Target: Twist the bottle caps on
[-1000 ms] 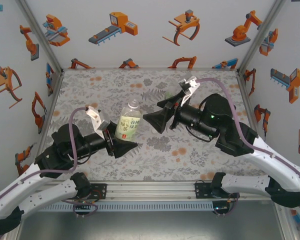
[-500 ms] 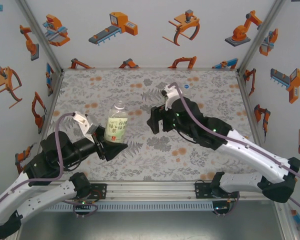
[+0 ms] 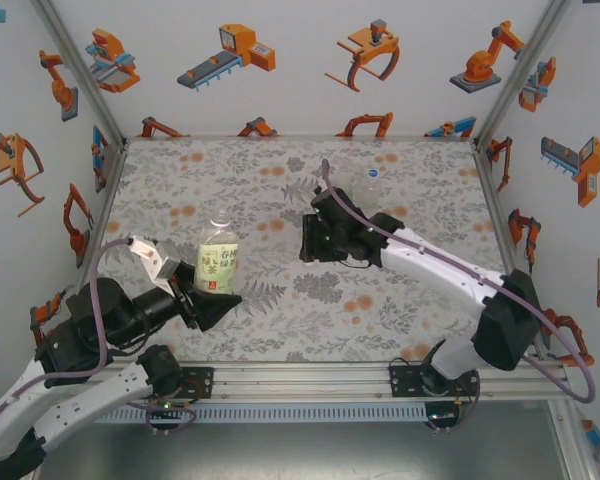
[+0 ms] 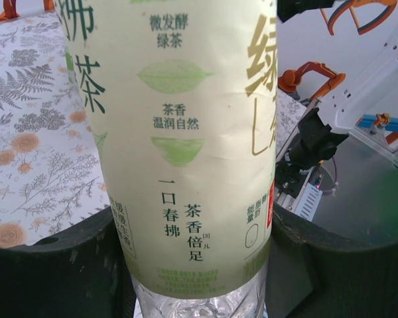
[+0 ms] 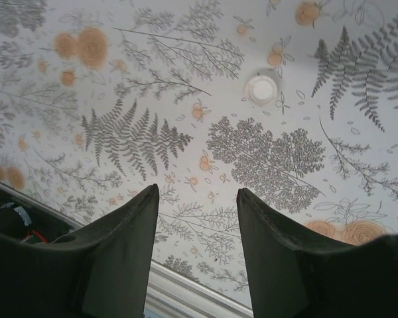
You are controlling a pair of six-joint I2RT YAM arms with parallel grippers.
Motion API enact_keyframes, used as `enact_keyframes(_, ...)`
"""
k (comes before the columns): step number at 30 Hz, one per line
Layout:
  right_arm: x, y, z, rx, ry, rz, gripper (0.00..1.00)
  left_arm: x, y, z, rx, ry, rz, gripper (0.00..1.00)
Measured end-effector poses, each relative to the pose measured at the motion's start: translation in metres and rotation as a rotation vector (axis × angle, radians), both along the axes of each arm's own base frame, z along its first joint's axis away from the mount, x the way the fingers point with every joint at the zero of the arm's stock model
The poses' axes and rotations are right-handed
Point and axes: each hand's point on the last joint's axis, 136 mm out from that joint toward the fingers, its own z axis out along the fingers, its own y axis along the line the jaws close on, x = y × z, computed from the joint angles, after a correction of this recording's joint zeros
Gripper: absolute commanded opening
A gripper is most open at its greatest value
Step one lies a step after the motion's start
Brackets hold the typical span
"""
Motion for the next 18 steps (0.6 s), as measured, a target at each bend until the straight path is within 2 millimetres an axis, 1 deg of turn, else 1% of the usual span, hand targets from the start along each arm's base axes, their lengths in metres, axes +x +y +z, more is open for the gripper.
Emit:
enact_keyframes(4,0.002,-0.003,-0.034,-0.075,0.085,-0.025,0.44,0.002,0.003,-0.004,0.011,0.014,0.017,0.00)
enact_keyframes(6,0.005,0.000,-0.043,-0.102,0.110,-0.025,0.43,0.003,0.004,-0.008,0.023,0.024,0.025,0.00)
enact_keyframes(12,0.018,0.012,-0.060,-0.141,0.138,-0.027,0.41,0.005,0.006,-0.015,0.040,0.050,0.045,0.00)
enact_keyframes(18,0.030,0.015,-0.071,-0.172,0.147,-0.028,0.41,0.007,0.007,-0.015,0.038,0.055,0.059,0.00)
